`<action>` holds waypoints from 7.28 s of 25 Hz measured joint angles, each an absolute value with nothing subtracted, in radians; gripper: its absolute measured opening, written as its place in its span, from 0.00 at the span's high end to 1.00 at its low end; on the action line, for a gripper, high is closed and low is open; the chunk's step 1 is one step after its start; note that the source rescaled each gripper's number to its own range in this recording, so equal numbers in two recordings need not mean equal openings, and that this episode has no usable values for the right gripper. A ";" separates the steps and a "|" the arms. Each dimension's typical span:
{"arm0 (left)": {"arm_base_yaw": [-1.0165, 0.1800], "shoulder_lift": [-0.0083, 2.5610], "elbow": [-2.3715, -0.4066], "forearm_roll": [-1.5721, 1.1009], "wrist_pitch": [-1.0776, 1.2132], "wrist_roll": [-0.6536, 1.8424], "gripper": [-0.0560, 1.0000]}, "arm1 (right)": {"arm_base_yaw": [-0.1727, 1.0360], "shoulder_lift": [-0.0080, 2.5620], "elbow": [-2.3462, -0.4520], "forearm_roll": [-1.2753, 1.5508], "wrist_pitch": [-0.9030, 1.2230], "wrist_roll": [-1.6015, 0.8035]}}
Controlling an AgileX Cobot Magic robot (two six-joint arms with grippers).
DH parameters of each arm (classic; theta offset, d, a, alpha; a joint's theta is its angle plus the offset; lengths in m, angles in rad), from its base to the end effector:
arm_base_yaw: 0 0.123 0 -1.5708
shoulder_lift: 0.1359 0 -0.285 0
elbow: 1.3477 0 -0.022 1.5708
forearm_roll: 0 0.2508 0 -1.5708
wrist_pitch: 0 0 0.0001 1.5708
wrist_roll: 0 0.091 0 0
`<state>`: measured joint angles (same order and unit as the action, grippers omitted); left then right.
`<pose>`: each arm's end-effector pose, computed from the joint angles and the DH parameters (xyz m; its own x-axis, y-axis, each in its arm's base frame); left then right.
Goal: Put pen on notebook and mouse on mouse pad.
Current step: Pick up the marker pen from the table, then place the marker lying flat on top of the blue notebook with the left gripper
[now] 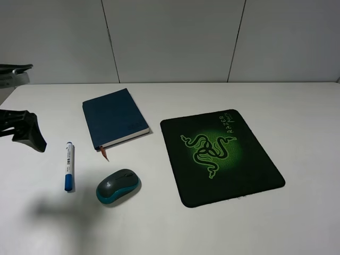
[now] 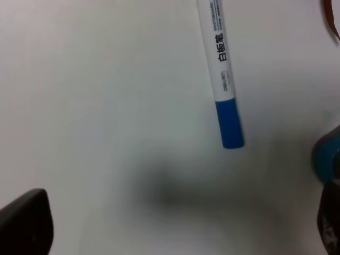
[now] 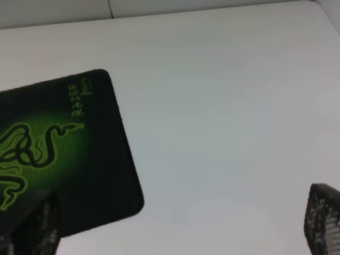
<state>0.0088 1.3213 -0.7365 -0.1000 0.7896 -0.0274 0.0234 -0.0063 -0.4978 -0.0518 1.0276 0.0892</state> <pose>0.2241 -0.0045 0.2187 -0.9558 -0.1059 -0.2742 -0.0826 0.9920 -0.0953 -0.0042 -0.0041 0.2794 -0.4201 0.0525 -0.9060 0.0431 0.9984 0.0379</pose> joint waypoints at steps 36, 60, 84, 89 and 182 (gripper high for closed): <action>-0.182 1.854 -0.880 -0.025 0.572 -0.236 0.00 | 0.023 -0.006 -0.498 -0.052 1.028 0.089; -0.182 1.888 -0.883 0.045 0.538 -0.288 0.00 | 0.023 -0.006 -0.498 -0.052 1.028 0.089; -0.182 1.888 -0.883 0.052 0.512 -0.288 0.70 | 0.023 -0.006 -0.498 -0.052 1.028 0.089; -0.182 1.888 -0.883 0.051 0.508 -0.288 0.94 | 0.023 -0.006 -0.498 -0.052 1.028 0.089; -0.251 2.373 -1.939 -0.053 1.097 -0.333 0.95 | 0.023 -0.006 -0.498 -0.047 1.028 0.089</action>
